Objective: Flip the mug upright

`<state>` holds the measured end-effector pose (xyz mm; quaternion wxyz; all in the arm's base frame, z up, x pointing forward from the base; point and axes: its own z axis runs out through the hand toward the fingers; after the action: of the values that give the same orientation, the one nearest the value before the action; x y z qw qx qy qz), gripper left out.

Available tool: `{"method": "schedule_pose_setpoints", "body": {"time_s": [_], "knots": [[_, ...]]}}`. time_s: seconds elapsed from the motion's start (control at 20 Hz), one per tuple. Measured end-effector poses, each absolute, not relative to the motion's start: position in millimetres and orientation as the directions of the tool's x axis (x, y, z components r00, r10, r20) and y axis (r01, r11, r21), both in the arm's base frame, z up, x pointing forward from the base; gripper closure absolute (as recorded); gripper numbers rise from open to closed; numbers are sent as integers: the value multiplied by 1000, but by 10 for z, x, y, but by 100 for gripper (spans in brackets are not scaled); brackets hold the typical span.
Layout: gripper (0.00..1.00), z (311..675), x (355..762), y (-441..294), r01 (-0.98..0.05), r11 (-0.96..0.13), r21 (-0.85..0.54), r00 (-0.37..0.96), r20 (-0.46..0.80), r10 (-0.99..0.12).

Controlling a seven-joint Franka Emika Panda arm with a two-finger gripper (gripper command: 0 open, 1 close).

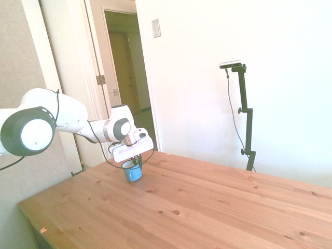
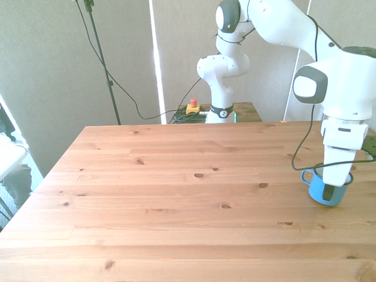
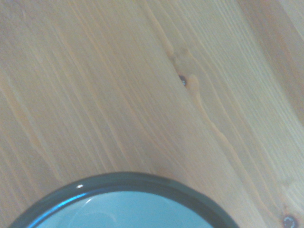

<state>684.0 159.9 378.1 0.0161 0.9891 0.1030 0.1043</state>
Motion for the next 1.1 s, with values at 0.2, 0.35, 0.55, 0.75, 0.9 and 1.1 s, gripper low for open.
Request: {"method": "schedule_pose_setpoints", "body": {"time_s": [0.2, 0.35, 0.55, 0.75, 0.9, 1.1], "knots": [[0, 3784, 6848, 1577, 198, -979, 57, 957, 205, 205], [0, 3786, 6849, 1584, 200, -978, 59, 956, 207, 208], [0, 3788, 6853, 1572, 198, -978, 61, 956, 209, 206], [0, 3798, 6859, 1574, 199, -978, 64, 954, 217, 208], [0, 3809, 6865, 1572, 200, -977, 69, 952, 223, 210], [0, 3822, 6865, 1575, 201, -977, 75, 950, 227, 213]]}}
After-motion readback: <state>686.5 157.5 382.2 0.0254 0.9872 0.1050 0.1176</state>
